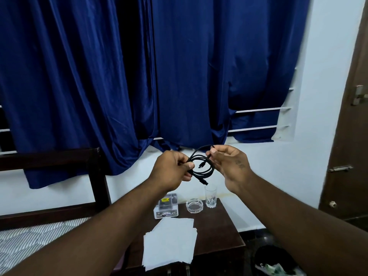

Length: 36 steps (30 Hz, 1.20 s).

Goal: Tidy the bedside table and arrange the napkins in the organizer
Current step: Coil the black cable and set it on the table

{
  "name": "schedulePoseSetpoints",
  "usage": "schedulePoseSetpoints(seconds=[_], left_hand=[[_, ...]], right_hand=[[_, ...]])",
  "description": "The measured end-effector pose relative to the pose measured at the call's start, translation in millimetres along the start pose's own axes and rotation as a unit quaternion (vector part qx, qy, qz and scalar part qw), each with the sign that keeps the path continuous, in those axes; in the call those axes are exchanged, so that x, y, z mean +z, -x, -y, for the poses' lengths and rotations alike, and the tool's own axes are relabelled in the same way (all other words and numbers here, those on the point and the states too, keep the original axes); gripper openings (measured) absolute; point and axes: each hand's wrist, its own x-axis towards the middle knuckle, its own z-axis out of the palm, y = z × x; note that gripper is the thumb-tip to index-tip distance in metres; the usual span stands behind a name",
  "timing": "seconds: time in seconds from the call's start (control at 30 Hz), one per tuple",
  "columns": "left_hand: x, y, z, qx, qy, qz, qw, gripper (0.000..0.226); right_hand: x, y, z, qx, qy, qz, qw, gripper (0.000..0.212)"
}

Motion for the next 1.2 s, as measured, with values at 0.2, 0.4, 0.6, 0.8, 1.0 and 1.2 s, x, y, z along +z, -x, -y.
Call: schedulePoseSetpoints(seconds=[0.2, 0.4, 0.6, 0.8, 1.0, 1.2], left_hand=[[1.8, -1.8, 1.6, 0.009, -0.003, -0.029, 1.0, 0.013], [3.1, -1.2, 2.1, 0.025, -0.026, -0.087, 0.996, 0.013], [7.3, -0.7, 4.6, 0.062, -0.099, -0.128, 0.985, 0.017], [11.5, 3.5, 5.2, 0.071, -0.136, -0.147, 0.977, 0.019], [5.5, 2.6, 5.2, 0.057, -0.137, -0.17, 0.974, 0.017], [-6.7, -4.0, 9.0, 0.035, -0.112, -0.196, 0.974, 0.02]], right_hand=[[-0.8, 7.4, -3.4, 0.099, 0.044, 0.05, 0.993, 0.018], [-3.7, 15.1, -8.3, 0.084, 0.045, 0.133, 0.986, 0.02], [7.4, 28.6, -20.6, 0.051, 0.061, 0.095, 0.992, 0.031], [23.6, 30.9, -38.2, -0.043, 0.113, 0.016, 0.993, 0.05], [16.8, 35.6, -46.3, -0.094, 0.205, -0.026, 0.974, 0.031], [1.2, 37.6, -45.0, -0.079, 0.261, 0.026, 0.962, 0.016]])
